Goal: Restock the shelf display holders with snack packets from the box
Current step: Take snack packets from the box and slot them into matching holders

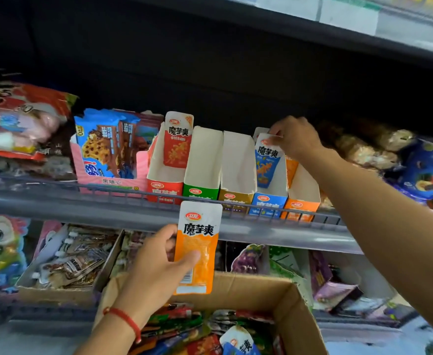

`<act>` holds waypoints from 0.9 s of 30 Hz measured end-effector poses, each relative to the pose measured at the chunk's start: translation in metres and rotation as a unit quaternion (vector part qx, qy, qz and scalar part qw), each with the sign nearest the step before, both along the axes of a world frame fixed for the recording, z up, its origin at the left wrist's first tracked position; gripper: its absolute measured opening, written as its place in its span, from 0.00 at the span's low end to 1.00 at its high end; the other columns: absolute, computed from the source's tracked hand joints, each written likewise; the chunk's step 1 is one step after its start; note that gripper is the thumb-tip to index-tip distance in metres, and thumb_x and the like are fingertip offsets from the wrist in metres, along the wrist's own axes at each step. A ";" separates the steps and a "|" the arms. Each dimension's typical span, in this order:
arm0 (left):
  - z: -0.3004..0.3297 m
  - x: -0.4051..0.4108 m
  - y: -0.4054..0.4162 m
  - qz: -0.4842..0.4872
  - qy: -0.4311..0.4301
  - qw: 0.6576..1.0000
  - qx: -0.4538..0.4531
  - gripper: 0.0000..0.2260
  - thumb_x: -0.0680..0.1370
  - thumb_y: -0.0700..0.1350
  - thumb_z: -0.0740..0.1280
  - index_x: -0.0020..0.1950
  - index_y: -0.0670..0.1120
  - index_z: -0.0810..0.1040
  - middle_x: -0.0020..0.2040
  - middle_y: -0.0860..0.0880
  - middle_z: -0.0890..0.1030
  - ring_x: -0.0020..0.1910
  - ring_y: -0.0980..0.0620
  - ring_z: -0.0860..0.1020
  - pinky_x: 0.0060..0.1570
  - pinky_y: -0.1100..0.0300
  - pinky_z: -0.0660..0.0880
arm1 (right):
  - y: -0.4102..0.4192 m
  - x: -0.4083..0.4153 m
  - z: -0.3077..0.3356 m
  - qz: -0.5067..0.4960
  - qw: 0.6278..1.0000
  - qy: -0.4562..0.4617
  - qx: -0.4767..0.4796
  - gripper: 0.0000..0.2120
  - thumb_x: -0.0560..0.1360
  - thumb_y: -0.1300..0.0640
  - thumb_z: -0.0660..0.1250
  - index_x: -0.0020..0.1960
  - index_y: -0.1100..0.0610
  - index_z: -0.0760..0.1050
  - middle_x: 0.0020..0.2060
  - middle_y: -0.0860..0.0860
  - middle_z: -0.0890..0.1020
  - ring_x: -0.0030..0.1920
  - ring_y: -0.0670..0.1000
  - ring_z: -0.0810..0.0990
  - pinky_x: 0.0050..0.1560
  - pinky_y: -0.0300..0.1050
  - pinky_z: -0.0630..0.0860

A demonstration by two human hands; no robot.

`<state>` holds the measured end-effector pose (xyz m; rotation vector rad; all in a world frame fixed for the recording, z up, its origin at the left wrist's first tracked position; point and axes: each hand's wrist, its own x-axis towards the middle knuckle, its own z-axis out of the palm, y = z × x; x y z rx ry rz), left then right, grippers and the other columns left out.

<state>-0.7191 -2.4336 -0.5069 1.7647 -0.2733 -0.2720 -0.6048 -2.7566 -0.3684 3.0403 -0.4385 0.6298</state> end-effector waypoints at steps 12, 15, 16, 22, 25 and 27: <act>-0.006 0.005 -0.006 -0.008 -0.021 1.000 0.021 0.08 0.78 0.42 0.72 0.54 0.54 0.79 0.46 0.61 0.86 0.44 0.60 0.85 0.47 0.60 0.81 | -0.006 0.018 0.000 -0.019 0.988 -0.022 -0.153 0.10 0.82 0.54 0.66 0.62 0.54 0.78 0.54 0.57 0.82 0.56 0.60 0.80 0.52 0.54 0.77; -0.004 0.004 -0.005 -0.006 0.007 1.000 -0.015 0.09 0.81 0.39 0.67 0.54 0.53 0.80 0.47 0.58 0.87 0.44 0.58 0.85 0.46 0.62 0.81 | -0.001 0.008 -0.003 0.010 0.991 -0.075 -0.108 0.09 0.81 0.55 0.68 0.61 0.52 0.77 0.55 0.56 0.82 0.55 0.58 0.82 0.52 0.56 0.81; -0.003 0.003 -0.005 -0.004 0.009 1.000 -0.022 0.09 0.81 0.39 0.67 0.54 0.52 0.81 0.47 0.57 0.87 0.44 0.58 0.85 0.44 0.64 0.81 | 0.004 0.002 -0.004 0.039 0.992 -0.096 -0.076 0.08 0.81 0.54 0.68 0.60 0.51 0.78 0.54 0.53 0.83 0.53 0.56 0.82 0.52 0.56 0.82; -0.009 0.004 -0.001 0.012 -0.091 0.996 0.012 0.07 0.79 0.41 0.70 0.49 0.54 0.84 0.43 0.55 0.86 0.43 0.55 0.84 0.49 0.52 0.82 | 0.095 -0.092 -0.021 0.282 0.953 0.044 0.098 0.10 0.80 0.45 0.66 0.52 0.48 0.82 0.46 0.41 0.83 0.44 0.39 0.80 0.42 0.32 0.75; -0.009 -0.004 -0.001 0.049 -0.238 0.969 0.054 0.08 0.77 0.43 0.71 0.52 0.55 0.85 0.43 0.58 0.85 0.43 0.60 0.81 0.43 0.68 0.75 | 0.125 -0.130 -0.043 0.219 0.947 0.146 0.182 0.23 0.77 0.31 0.61 0.56 0.49 0.80 0.43 0.48 0.85 0.42 0.47 0.83 0.44 0.45 0.79; -0.011 -0.011 -0.003 0.037 -0.325 0.941 0.092 0.10 0.77 0.43 0.73 0.58 0.52 0.85 0.48 0.59 0.83 0.46 0.62 0.79 0.46 0.76 0.71 | 0.138 -0.146 -0.054 0.181 0.897 0.159 0.371 0.23 0.79 0.36 0.62 0.58 0.55 0.77 0.44 0.58 0.86 0.40 0.57 0.86 0.43 0.55 0.84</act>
